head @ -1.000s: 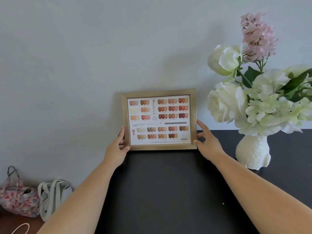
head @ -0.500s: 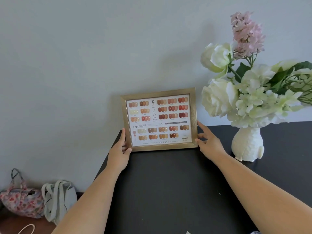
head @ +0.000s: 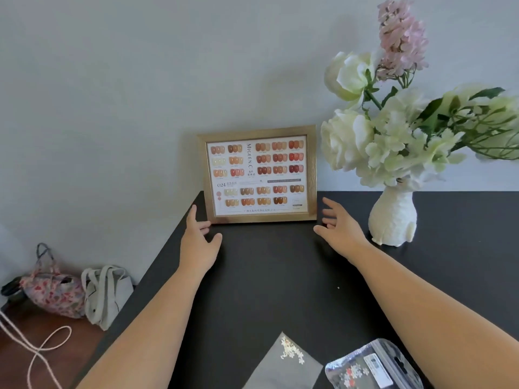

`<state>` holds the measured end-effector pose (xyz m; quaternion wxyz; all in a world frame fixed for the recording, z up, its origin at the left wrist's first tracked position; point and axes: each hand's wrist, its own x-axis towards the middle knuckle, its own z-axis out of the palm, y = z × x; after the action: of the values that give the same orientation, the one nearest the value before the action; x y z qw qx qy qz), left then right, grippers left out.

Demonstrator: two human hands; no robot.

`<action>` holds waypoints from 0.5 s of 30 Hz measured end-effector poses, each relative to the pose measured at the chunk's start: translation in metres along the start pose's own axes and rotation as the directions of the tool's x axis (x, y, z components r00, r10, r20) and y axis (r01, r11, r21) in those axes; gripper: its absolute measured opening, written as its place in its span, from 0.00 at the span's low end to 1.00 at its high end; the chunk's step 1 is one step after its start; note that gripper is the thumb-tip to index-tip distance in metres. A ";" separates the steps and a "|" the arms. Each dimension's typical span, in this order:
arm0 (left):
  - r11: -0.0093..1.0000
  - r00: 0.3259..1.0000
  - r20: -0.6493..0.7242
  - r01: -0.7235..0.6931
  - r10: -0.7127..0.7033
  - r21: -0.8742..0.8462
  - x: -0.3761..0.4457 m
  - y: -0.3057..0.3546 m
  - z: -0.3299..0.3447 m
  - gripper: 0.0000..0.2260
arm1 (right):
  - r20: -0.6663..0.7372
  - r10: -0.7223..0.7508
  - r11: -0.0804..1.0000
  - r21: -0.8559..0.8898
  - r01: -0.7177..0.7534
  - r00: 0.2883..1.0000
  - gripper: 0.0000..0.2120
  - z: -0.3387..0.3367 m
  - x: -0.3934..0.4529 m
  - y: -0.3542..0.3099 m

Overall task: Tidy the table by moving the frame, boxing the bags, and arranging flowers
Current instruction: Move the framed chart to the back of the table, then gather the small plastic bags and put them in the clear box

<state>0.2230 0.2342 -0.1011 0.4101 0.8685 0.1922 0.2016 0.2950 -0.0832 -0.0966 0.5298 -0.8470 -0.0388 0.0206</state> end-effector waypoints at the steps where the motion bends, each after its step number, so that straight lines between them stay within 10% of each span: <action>1: 1.000 1.000 0.019 -0.014 0.014 -0.009 -0.014 0.002 0.000 0.43 | 0.025 0.005 1.000 0.015 -0.005 1.000 0.37 -0.003 -0.008 0.001; 15: 1.000 0.935 0.354 -0.027 0.020 0.015 -0.193 0.050 -0.025 0.17 | 0.393 -0.026 0.992 -0.102 0.071 0.919 0.09 -0.087 -0.140 0.020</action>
<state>0.0554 0.1244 -0.0840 0.4271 0.8967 0.1068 0.0454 0.1635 -0.1822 -0.0778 0.4625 -0.8534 -0.1659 0.1740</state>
